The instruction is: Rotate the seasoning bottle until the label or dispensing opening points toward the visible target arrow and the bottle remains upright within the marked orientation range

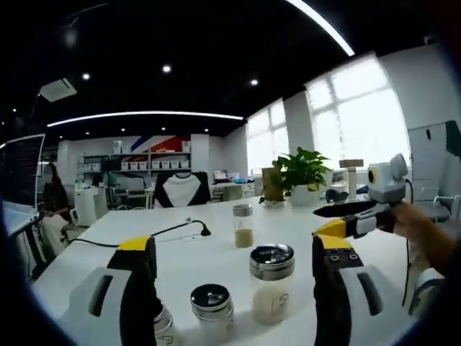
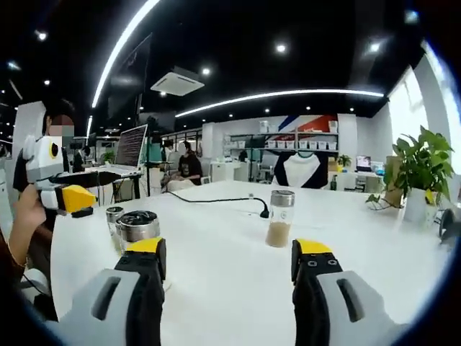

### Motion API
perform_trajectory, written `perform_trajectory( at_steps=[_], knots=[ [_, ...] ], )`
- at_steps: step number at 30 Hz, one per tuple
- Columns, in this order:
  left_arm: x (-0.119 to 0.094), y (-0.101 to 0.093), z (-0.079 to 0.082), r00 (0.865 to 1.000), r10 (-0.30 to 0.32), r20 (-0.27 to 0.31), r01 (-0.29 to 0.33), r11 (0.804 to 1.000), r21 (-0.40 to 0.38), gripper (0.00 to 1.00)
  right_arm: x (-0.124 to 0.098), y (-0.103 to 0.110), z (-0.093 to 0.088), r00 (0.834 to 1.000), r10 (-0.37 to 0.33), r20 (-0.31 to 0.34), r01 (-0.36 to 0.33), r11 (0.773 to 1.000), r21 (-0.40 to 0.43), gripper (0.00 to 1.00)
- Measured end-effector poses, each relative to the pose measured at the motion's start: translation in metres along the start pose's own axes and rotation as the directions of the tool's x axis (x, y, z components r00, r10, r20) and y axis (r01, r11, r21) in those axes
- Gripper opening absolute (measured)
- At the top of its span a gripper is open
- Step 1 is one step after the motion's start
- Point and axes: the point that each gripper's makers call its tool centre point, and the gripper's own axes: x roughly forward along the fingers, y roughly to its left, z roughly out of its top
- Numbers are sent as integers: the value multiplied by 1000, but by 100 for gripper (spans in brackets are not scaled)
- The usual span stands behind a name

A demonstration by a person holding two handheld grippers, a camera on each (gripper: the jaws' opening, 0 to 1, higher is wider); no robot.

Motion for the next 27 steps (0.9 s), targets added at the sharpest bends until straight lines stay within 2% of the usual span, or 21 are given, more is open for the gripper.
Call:
perform_trajectory(
  at_steps=[4, 10, 14, 16, 18, 21, 27],
  knots=[
    [-1, -4, -3, 1000, -23, -13, 23, 1000, 4, 95, 13, -9, 9, 1000, -7, 12, 7, 1000, 1, 70],
    [0, -10, -6, 998, -59, -21, 60, 998, 17, 93, 39, -16, 14, 1000, -6, 21, 6, 1000, 21, 70],
    [1, -11, -8, 998, -65, -26, 65, 998, 15, 92, 61, -25, 17, 1000, 1, 27, -2, 1000, 29, 70],
    [-1, -7, -10, 999, -42, -32, 43, 999, 15, 89, 72, -30, 18, 1000, -5, 23, 4, 999, 32, 70],
    [-2, -5, -10, 999, -38, -31, 39, 999, 17, 89, 83, -37, 19, 999, -25, 30, 24, 999, 22, 69],
    [-2, -4, -12, 998, -42, -35, 43, 999, 4, 89, 97, -56, 11, 996, -90, -10, 90, 996, 17, 68],
    [2, -6, -19, 997, -56, -53, 57, 998, 3, 89, 121, -76, 11, 993, -116, -22, 117, 993, 33, 67]
  ],
)
